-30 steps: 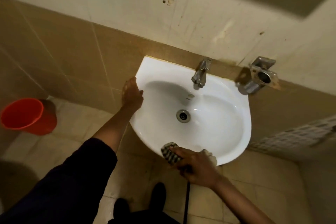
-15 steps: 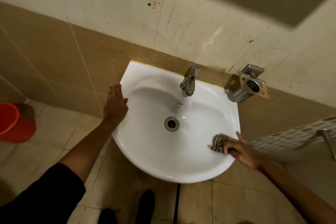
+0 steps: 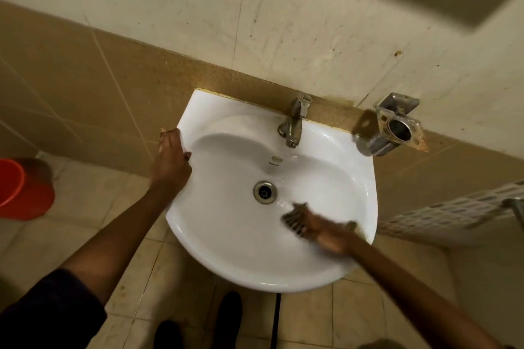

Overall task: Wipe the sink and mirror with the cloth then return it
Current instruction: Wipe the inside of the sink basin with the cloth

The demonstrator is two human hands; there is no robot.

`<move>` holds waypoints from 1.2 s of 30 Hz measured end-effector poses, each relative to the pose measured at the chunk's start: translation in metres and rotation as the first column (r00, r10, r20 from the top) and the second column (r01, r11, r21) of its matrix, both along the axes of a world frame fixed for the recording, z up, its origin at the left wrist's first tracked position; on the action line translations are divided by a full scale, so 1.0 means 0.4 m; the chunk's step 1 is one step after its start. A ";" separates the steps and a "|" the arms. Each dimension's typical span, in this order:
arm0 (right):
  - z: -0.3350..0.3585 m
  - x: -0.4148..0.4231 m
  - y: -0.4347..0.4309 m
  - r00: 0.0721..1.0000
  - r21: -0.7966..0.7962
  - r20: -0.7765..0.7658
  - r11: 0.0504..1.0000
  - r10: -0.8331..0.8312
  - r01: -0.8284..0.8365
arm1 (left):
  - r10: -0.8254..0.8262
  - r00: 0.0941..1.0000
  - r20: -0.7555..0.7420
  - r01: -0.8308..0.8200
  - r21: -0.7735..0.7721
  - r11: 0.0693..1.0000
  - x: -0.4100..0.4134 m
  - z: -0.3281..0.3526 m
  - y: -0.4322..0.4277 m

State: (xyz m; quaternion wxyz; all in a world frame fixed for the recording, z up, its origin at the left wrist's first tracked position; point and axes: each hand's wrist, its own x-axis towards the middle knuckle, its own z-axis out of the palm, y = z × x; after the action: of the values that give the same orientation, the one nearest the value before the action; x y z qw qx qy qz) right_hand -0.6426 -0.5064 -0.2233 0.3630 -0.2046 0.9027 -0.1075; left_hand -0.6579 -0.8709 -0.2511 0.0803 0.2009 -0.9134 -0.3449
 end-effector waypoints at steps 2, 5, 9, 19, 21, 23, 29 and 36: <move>0.023 0.098 -0.140 0.977 -0.193 0.215 0.980 -0.006 0.049 | -0.007 1.000 -0.008 0.007 -0.010 1.000 0.002 0.008 0.010; 0.017 0.165 -0.372 0.915 -0.494 0.401 0.850 0.037 0.182 | 0.005 1.000 -0.009 -0.005 -0.004 1.000 0.000 0.011 0.005; -0.028 0.156 -0.437 0.918 -0.473 0.395 0.860 0.014 0.190 | 0.007 1.000 -0.001 -0.007 0.025 1.000 0.000 0.011 0.003; -0.202 -0.156 0.026 0.896 0.211 -0.419 0.976 0.146 -0.060 | 0.019 1.000 0.009 -0.020 0.060 0.998 0.003 0.007 -0.002; -0.216 -0.124 -0.048 0.940 0.044 -0.341 0.999 -0.008 0.025 | 0.021 1.000 0.012 -0.022 0.056 0.998 0.004 0.008 -0.005; -0.212 -0.054 -0.126 0.971 -0.193 -0.219 0.980 -0.099 0.057 | 0.011 1.000 0.025 -0.012 0.065 0.998 0.008 0.012 -0.005; -0.182 0.051 -0.068 0.959 -0.250 -0.023 0.927 0.284 -0.280 | 0.017 1.000 0.011 -0.018 0.083 0.996 0.017 0.027 0.004; -0.158 0.048 -0.127 0.996 -0.226 -0.084 0.974 -0.005 -0.015 | 0.045 0.999 -0.002 -0.044 0.184 0.982 0.013 0.027 0.002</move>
State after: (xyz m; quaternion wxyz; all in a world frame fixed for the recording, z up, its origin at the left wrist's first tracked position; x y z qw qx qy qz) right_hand -0.6234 -0.5573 -0.2866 0.2994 -0.2512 0.8985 -0.2001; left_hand -0.6525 -0.8701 -0.2401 0.0718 0.2269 -0.8726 -0.4265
